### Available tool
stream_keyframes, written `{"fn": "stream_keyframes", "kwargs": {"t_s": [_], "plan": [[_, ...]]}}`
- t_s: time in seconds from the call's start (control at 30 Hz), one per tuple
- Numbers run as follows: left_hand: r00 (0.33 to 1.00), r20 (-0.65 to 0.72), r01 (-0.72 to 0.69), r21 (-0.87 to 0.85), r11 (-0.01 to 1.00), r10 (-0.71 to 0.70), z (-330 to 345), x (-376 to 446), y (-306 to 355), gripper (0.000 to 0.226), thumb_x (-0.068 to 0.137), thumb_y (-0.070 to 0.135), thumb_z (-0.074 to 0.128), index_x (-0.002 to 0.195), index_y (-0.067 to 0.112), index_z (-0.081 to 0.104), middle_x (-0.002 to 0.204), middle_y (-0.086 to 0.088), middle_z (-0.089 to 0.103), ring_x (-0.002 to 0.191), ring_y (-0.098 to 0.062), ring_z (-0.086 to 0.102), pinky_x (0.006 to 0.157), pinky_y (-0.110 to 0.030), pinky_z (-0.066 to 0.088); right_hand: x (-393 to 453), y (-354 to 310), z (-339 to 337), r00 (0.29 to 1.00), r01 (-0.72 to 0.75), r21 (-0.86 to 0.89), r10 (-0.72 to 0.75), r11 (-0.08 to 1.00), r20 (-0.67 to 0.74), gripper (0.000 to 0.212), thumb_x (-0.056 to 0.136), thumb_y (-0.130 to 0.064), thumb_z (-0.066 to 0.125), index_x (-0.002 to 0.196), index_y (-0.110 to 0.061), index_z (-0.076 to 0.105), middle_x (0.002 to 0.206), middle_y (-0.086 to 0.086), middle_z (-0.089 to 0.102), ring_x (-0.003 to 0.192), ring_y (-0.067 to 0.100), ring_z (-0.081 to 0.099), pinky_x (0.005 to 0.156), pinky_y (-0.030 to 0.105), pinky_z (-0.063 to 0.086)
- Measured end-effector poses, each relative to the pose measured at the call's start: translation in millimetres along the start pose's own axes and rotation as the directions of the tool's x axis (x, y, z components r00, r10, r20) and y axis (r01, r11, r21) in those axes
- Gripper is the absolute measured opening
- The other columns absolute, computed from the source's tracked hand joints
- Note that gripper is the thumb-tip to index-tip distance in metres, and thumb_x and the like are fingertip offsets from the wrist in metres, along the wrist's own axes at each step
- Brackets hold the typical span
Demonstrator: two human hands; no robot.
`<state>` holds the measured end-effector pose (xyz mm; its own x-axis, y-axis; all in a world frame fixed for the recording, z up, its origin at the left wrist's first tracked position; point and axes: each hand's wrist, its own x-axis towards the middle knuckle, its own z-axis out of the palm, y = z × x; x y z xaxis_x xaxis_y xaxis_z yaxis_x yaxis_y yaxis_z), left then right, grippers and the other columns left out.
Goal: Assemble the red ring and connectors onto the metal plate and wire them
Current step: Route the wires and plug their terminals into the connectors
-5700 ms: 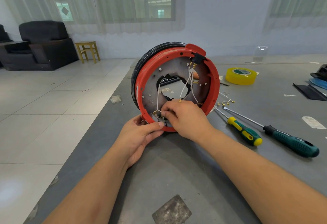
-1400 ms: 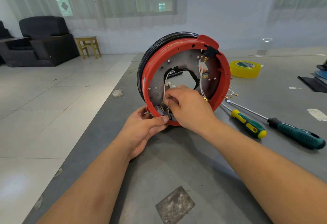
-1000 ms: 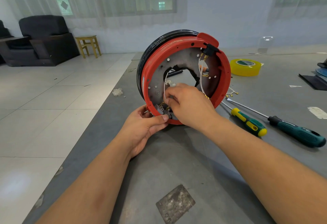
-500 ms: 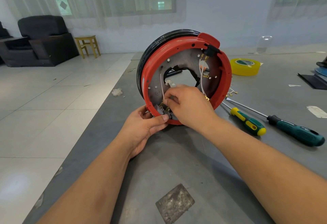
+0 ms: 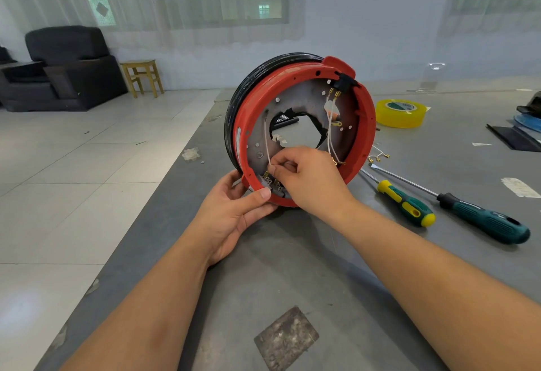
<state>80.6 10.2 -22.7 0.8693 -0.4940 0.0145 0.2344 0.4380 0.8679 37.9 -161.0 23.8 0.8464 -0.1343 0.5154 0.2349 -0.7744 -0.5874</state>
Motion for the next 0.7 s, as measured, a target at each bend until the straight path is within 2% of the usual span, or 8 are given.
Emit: {"fn": "stream_keyframes", "kwargs": {"t_s": [0.17,0.3,0.4,0.53,0.7], "plan": [[0.998,-0.030,-0.053,0.078,0.996,0.055,3.2,-0.3,-1.6,0.074,0.067,0.004,0.091,0.131,0.007,0.055,0.116,-0.014,0.077,0.112,-0.035,0.074,0.082,-0.040,0.064,3.7,3.9,-6.5,0.996,-0.080,0.096,0.075,0.992,0.053,0.009,0.094,-0.023,0.072,0.089,-0.019,0.078,0.048,-0.025,0.053,0.051,-0.003,0.051,0.056,0.008,0.036],[0.992,-0.080,-0.083,0.187,0.979,0.099,6.7,-0.8,-2.9,0.089,0.051,0.024,0.100,0.128,0.013,0.056,0.114,-0.012,0.077,0.109,-0.032,0.076,0.082,-0.040,0.065,6.3,5.9,-9.5,0.989,-0.125,0.141,0.112,0.982,0.095,0.008,0.094,-0.025,0.073,0.091,-0.021,0.079,0.046,-0.022,0.053,0.048,-0.004,0.049,0.053,0.008,0.035],[0.987,-0.110,-0.086,0.233,0.969,0.115,7.2,-1.1,-3.8,0.092,0.045,0.030,0.102,0.125,0.016,0.058,0.121,-0.014,0.074,0.109,-0.032,0.076,0.082,-0.041,0.065,7.5,6.3,-9.3,0.985,-0.148,0.164,0.131,0.975,0.113,0.008,0.093,-0.025,0.073,0.090,-0.023,0.080,0.047,-0.022,0.054,0.050,-0.005,0.051,0.053,0.007,0.036],[0.987,-0.118,-0.078,0.258,0.963,0.112,7.1,-1.3,-3.4,0.092,0.045,0.031,0.102,0.125,0.018,0.059,0.125,-0.014,0.072,0.110,-0.031,0.075,0.082,-0.041,0.065,7.4,6.3,-9.3,0.981,-0.163,0.180,0.140,0.970,0.134,0.007,0.093,-0.027,0.074,0.089,-0.026,0.079,0.057,-0.016,0.063,0.058,-0.003,0.057,0.056,0.008,0.039],[0.987,-0.116,-0.079,0.252,0.965,0.111,8.6,-3.1,-2.7,0.088,0.047,0.027,0.099,0.124,0.017,0.058,0.120,-0.013,0.075,0.109,-0.031,0.076,0.081,-0.039,0.065,8.1,4.9,-10.2,0.974,-0.189,0.195,0.159,0.962,0.163,0.007,0.093,-0.028,0.074,0.096,-0.024,0.079,0.072,-0.009,0.069,0.067,0.000,0.062,0.063,0.013,0.046]]}}
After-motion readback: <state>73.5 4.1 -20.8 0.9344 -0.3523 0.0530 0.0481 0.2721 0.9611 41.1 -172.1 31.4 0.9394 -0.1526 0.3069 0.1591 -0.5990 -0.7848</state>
